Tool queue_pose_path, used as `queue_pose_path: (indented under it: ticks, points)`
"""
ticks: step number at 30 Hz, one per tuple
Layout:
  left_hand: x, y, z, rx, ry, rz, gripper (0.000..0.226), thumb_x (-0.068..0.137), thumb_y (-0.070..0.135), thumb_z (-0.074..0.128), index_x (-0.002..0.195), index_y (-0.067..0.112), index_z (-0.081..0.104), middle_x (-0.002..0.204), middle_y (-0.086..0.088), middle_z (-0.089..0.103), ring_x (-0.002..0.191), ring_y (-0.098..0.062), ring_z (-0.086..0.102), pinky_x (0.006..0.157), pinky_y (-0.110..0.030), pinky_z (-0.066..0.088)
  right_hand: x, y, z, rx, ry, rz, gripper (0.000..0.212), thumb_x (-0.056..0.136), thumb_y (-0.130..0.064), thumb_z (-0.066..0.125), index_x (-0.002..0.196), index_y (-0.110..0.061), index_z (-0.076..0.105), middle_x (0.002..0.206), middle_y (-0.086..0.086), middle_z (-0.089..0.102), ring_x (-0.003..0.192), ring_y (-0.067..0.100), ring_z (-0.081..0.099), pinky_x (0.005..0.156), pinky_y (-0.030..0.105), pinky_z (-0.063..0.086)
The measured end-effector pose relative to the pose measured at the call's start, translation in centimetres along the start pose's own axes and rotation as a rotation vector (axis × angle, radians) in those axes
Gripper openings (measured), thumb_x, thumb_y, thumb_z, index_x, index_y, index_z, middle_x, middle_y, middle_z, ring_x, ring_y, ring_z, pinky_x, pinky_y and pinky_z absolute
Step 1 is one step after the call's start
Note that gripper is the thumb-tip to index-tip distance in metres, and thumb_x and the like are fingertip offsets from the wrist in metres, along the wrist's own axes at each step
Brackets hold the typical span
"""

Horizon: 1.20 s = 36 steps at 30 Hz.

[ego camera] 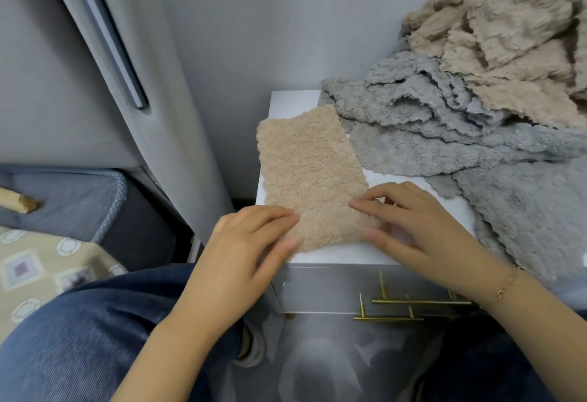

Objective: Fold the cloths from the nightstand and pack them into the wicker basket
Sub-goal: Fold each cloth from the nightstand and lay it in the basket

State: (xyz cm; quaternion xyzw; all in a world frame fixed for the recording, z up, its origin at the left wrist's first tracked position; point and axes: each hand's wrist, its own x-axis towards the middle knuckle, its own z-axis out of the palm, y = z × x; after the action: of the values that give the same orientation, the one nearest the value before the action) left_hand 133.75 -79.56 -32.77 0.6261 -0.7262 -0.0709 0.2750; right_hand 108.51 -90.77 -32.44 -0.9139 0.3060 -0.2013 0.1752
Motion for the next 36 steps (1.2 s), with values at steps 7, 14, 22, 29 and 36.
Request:
queue_pose_path:
  ticks: [7, 14, 22, 29, 36]
  points:
    - [-1.6, 0.1, 0.0, 0.063, -0.13, 0.054, 0.07, 0.075, 0.069, 0.059, 0.135, 0.033, 0.05, 0.131, 0.022, 0.048, 0.124, 0.001, 0.041, 0.109, -0.021, 0.018, -1.6, -0.4, -0.1, -0.07, -0.063, -0.028, 0.071, 0.078, -0.071, 0.057, 0.134, -0.027, 0.055, 0.125, -0.014, 0.048, 0.106, 0.006, 0.045, 0.094, 0.023, 0.038]
    - [-2.5, 0.8, 0.5, 0.019, 0.019, 0.107, 0.029, 0.085, 0.036, 0.055, 0.113, 0.038, 0.058, 0.11, 0.023, 0.058, 0.105, 0.001, 0.052, 0.104, -0.022, 0.024, -2.5, -0.9, 0.7, -0.056, 0.092, -0.143, 0.035, 0.072, -0.018, 0.074, 0.107, -0.016, 0.07, 0.099, -0.005, 0.061, 0.087, 0.017, 0.054, 0.075, 0.029, 0.045]
    - [-1.8, 1.0, 0.2, -0.158, 0.094, -0.128, 0.024, 0.083, 0.059, 0.057, 0.086, 0.037, 0.066, 0.096, 0.02, 0.058, 0.097, -0.006, 0.054, 0.094, -0.038, 0.038, -0.8, -1.1, 0.0, 0.192, 0.078, 0.05, 0.025, 0.08, -0.048, 0.064, 0.078, -0.024, 0.068, 0.087, -0.011, 0.055, 0.088, 0.012, 0.048, 0.077, 0.021, 0.037]
    - [-0.5, 0.9, 0.4, -0.396, 0.119, -0.389, 0.045, 0.072, 0.068, 0.057, 0.075, 0.027, 0.075, 0.095, 0.014, 0.059, 0.102, -0.009, 0.051, 0.083, -0.006, 0.034, 0.0, -0.7, 0.6, 0.228, 0.184, 0.263, 0.043, 0.069, -0.067, 0.061, 0.058, -0.026, 0.06, 0.075, -0.01, 0.052, 0.081, 0.009, 0.048, 0.072, 0.018, 0.035]
    - [0.2, 1.0, 0.9, -0.41, 0.24, -0.519, 0.042, 0.068, 0.061, 0.068, 0.053, 0.022, 0.066, 0.085, 0.01, 0.06, 0.097, -0.009, 0.052, 0.081, -0.006, 0.034, 0.5, -1.0, 1.3, 0.189, 0.305, 0.347, 0.042, 0.067, -0.07, 0.06, 0.049, -0.037, 0.04, 0.061, -0.009, 0.047, 0.072, 0.012, 0.046, 0.067, 0.018, 0.034]
